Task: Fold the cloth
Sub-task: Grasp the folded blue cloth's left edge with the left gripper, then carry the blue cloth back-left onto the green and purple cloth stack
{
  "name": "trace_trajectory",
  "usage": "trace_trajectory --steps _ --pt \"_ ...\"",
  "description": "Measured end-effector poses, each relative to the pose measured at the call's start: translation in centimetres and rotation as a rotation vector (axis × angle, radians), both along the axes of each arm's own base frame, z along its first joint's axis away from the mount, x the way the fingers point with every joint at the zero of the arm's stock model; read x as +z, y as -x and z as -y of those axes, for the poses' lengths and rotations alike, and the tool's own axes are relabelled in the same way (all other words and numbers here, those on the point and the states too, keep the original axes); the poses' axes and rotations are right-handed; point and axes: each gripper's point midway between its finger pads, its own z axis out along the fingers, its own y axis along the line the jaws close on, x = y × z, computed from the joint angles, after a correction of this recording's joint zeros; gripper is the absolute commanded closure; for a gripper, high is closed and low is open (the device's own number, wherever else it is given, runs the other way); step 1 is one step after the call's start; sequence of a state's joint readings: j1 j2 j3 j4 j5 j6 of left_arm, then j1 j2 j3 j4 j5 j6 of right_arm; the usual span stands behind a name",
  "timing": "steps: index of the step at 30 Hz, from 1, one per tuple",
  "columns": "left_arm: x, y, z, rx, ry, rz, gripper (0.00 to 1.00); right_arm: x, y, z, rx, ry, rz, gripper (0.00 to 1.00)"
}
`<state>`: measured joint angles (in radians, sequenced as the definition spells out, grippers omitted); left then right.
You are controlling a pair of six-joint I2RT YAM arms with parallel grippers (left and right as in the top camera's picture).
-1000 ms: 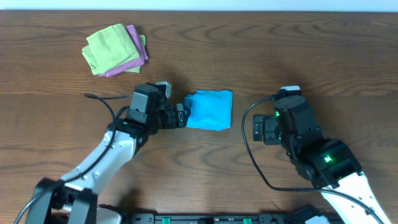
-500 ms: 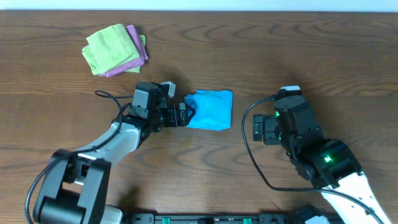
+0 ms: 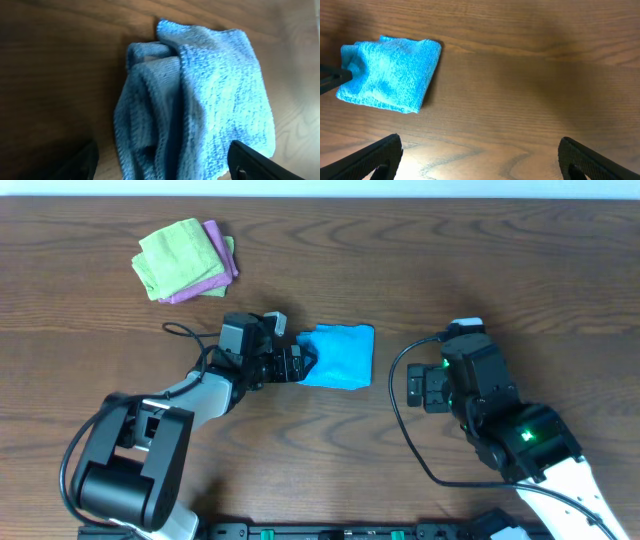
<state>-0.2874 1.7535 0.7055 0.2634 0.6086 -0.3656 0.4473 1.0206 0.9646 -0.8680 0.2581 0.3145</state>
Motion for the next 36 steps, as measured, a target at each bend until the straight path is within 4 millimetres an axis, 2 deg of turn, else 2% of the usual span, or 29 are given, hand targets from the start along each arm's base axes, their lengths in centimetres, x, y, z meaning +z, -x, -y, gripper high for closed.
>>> trace_trajectory --steps 15,17,18,19,20,23,30,32,36 --pt "-0.5 0.1 1.3 -0.014 0.115 -0.087 0.41 0.0 0.0 0.0 0.000 0.000 0.000 0.01" --pt "-0.7 0.4 1.4 -0.015 0.125 -0.110 0.51 0.0 0.0 0.0 0.000 0.000 0.000 0.01" --pt "-0.8 0.6 1.4 -0.011 0.128 -0.128 0.59 0.0 0.0 0.0 0.000 0.000 0.000 0.01" --pt "-0.9 0.8 1.4 -0.010 0.133 -0.143 0.73 0.0 0.0 0.0 0.000 -0.001 0.000 0.01" --pt "-1.2 1.0 1.4 -0.009 0.133 -0.158 0.93 0.0 0.0 0.0 0.000 -0.001 0.000 0.01" --pt "-2.2 1.6 1.2 -0.002 0.120 -0.192 0.94 0.0 0.0 0.0 0.000 0.000 0.000 0.01" --pt "-1.9 1.0 1.2 0.006 0.126 -0.169 0.94 0.0 0.0 0.0 0.000 0.000 0.000 0.01" --pt "-1.4 0.2 1.1 0.013 0.134 -0.158 0.94 0.0 0.0 0.0 0.000 0.000 0.000 0.01" --pt "1.6 -3.1 1.3 0.013 0.175 -0.072 0.94 0.0 0.0 0.0 0.000 0.000 0.000 0.01"
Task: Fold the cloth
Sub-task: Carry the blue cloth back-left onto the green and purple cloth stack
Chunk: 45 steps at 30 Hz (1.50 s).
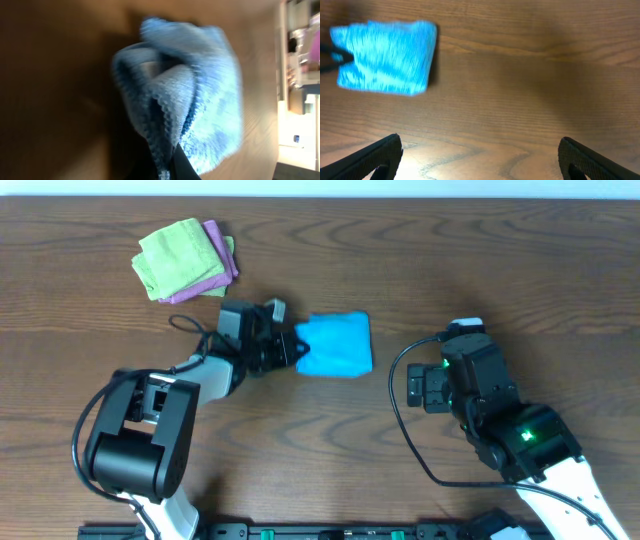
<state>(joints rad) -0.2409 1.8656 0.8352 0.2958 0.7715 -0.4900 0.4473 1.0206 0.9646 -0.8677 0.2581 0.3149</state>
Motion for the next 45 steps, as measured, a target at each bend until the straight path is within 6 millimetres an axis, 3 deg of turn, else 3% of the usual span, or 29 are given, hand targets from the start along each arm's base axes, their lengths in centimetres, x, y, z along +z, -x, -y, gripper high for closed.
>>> trace_trajectory --steps 4,11,19,32,38,45 --pt "2.5 -2.1 0.5 -0.013 0.017 0.052 0.94 0.0 0.0 0.0 0.000 0.000 0.000 0.01" --pt "4.5 -3.3 0.7 -0.064 -0.037 0.056 0.94 0.0 0.0 0.0 0.000 0.000 0.000 0.01" --pt "7.6 -5.0 -1.0 -0.123 -0.192 0.101 0.95 0.0 0.0 0.0 0.000 0.000 0.000 0.01" --pt "15.6 -9.6 -8.4 -0.106 -0.401 0.296 0.95 0.0 0.0 0.0 0.000 0.000 0.000 0.01" --pt "17.0 -10.4 -11.3 -0.086 -0.468 0.338 0.95 0.0 0.0 0.0 0.000 0.000 -0.001 0.01" --pt "17.1 -11.1 -15.0 -0.040 -0.511 0.349 0.94 0.0 0.0 0.0 0.000 0.000 -0.001 0.01"
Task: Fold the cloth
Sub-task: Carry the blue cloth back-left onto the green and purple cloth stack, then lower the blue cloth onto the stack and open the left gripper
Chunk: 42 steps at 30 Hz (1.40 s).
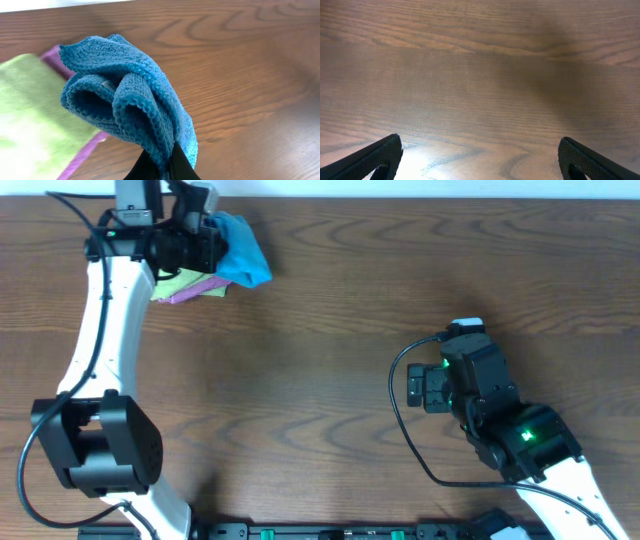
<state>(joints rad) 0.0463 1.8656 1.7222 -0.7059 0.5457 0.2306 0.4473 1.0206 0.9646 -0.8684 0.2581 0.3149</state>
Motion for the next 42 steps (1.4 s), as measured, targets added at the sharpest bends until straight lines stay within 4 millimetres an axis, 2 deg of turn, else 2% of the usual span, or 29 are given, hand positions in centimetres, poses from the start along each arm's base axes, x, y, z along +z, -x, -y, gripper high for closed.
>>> trace_trajectory --steps 3,9,14,23,29,32,37,42 --pt "0.4 -0.3 -1.3 0.019 -0.007 0.015 0.94 0.0 0.0 0.0 0.000 0.000 0.000 0.01" --pt "2.8 -1.3 -3.0 0.036 -0.029 0.085 0.94 0.0 0.0 0.0 0.000 0.000 0.000 0.01" --pt "2.6 -1.0 -3.9 0.046 -0.034 0.072 0.95 0.0 0.0 0.0 0.000 0.000 0.000 0.01" --pt "2.6 -1.0 -6.8 0.072 -0.052 0.086 0.94 0.0 0.0 0.0 0.000 0.000 0.000 0.01" --pt "2.9 -1.2 -7.1 0.042 -0.053 0.119 0.95 0.0 0.0 0.0 0.000 0.000 0.000 0.01" --pt "2.2 -1.5 -6.8 0.023 -0.043 0.115 0.94 0.0 0.0 0.0 0.000 0.000 0.000 0.01" --pt "-0.9 -2.3 -6.8 0.013 -0.023 0.057 0.94 0.0 0.0 0.0 0.000 0.000 0.000 0.01" --pt "-1.5 -2.4 -7.1 0.016 -0.022 0.048 0.94 0.0 0.0 0.0 0.000 0.000 0.000 0.01"
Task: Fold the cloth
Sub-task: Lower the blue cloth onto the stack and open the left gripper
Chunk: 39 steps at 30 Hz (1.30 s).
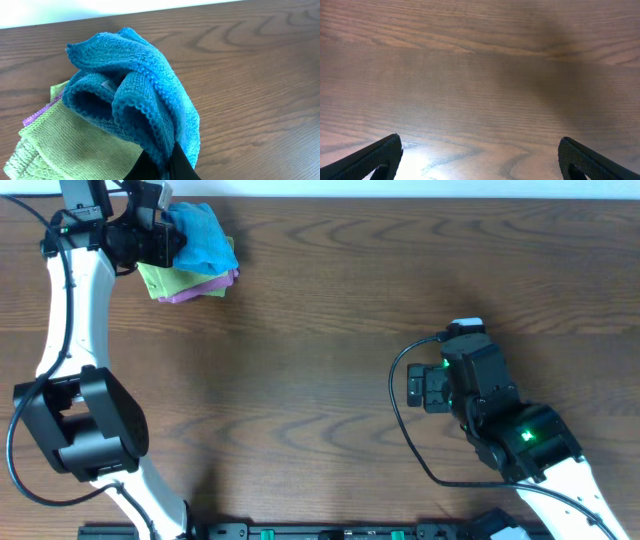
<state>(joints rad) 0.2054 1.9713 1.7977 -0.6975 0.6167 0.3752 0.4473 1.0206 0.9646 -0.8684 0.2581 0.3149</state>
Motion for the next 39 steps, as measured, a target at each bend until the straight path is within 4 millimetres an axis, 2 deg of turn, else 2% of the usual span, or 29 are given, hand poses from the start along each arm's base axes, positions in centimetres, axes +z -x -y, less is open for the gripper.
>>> trace_trajectory --steps 3,10,14,17,20,24,26,27,29,30,39 --pt "-0.1 0.0 -0.8 0.020 -0.009 0.000 0.94 0.0 0.0 0.0 0.000 0.000 0.000 0.01" --pt "-0.4 0.1 -4.6 0.108 -0.055 -0.010 0.94 0.0 0.0 0.0 0.000 0.000 0.000 0.01" --pt "-0.8 0.2 -5.5 0.129 -0.062 -0.019 0.94 0.0 0.0 0.0 0.000 0.000 0.000 0.01" --pt "-2.0 0.1 -5.7 0.131 -0.055 -0.045 0.94 0.0 0.0 0.0 0.000 0.000 0.000 0.01" --pt "-4.3 -0.2 -5.7 0.128 -0.041 -0.090 0.94 0.0 0.0 0.0 0.000 0.000 0.000 0.01" --pt "-5.9 -0.5 -5.8 0.132 -0.032 -0.114 0.93 0.0 0.0 0.0 0.000 0.000 0.000 0.01" --pt "-6.1 -0.7 -5.8 0.132 -0.032 -0.111 0.86 0.0 0.0 0.0 0.000 0.000 0.000 0.01" --pt "-6.1 -0.8 -5.9 0.135 -0.031 -0.110 0.75 0.0 0.0 0.0 0.000 0.000 0.000 0.01" --pt "-6.0 -1.0 -5.9 0.137 -0.031 -0.101 0.18 0.0 0.0 0.0 0.000 0.000 0.000 0.01" --pt "-5.9 -1.1 -5.9 0.136 -0.033 -0.095 0.04 0.0 0.0 0.0 0.000 0.000 0.000 0.01" --pt "-5.6 -1.5 -6.1 0.139 -0.038 -0.072 0.05 0.0 0.0 0.0 0.000 0.000 0.000 0.01"
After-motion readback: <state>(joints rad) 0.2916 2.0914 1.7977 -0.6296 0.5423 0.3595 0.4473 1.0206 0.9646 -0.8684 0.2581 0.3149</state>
